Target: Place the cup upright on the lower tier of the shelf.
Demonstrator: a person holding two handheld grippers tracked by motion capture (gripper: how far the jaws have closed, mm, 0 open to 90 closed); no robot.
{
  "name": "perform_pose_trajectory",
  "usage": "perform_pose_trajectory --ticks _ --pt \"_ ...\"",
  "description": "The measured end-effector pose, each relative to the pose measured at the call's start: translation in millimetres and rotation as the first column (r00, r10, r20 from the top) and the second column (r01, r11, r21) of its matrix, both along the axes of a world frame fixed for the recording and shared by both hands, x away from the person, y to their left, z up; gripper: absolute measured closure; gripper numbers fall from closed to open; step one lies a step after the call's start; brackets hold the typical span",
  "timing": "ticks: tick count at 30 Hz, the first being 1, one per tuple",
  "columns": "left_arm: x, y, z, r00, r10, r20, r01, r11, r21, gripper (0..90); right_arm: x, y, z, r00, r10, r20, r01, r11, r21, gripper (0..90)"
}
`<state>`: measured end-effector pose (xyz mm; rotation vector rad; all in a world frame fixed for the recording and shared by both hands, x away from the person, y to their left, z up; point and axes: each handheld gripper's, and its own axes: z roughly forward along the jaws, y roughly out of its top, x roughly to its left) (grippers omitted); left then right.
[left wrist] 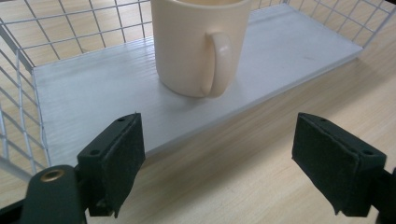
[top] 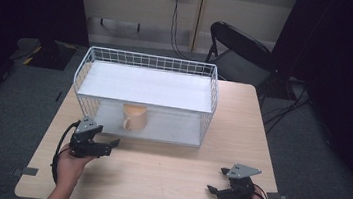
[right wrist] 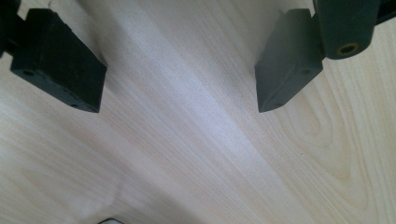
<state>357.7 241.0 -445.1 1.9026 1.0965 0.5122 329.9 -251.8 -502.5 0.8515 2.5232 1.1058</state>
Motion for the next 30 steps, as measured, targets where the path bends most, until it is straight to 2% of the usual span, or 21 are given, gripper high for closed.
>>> perform_pose_trajectory --ticks 2,4,6,11,27,30 --pt "-1.6 3.3 0.3 1.0 0.001 -0.001 -0.001 1.0 0.006 16.8 -0.1 -0.1 0.0 1.0 -0.001 0.0 0.001 1.0 0.0 15.5" --pt "-3.4 6.6 0.0 1.0 0.0 -0.008 0.0 1.0 -0.009 16.6 -0.2 -0.3 0.0 1.0 -0.001 0.0 0.001 1.0 0.0 15.5" --pt "-5.9 10.2 0.2 1.0 -0.005 -0.008 0.005 1.0 -0.002 16.6 -0.3 -0.4 0.0 1.0 -0.001 0.0 0.001 1.0 -0.001 15.5" --pt "-11.1 17.0 -1.1 0.9999 -0.013 -0.01 0.013 0.9997 -0.022 16.7 -0.3 -0.3 0.0 1.0 -0.002 0.0 0.002 1.0 -0.001 15.5" --pt "-20.5 29.8 -6.5 0.9995 -0.018 -0.026 0.016 0.9981 -0.059 16.7 -0.3 -0.4 0.0 1.0 -0.001 0.0 0.001 1.0 -0.001 15.5" --pt "-21.7 31.6 -7.7 0.9994 -0.018 -0.028 0.016 0.9987 -0.049 16.8 -0.3 -0.4 0.0 1.0 -0.001 0.0 0.001 1.0 -0.001 15.5"
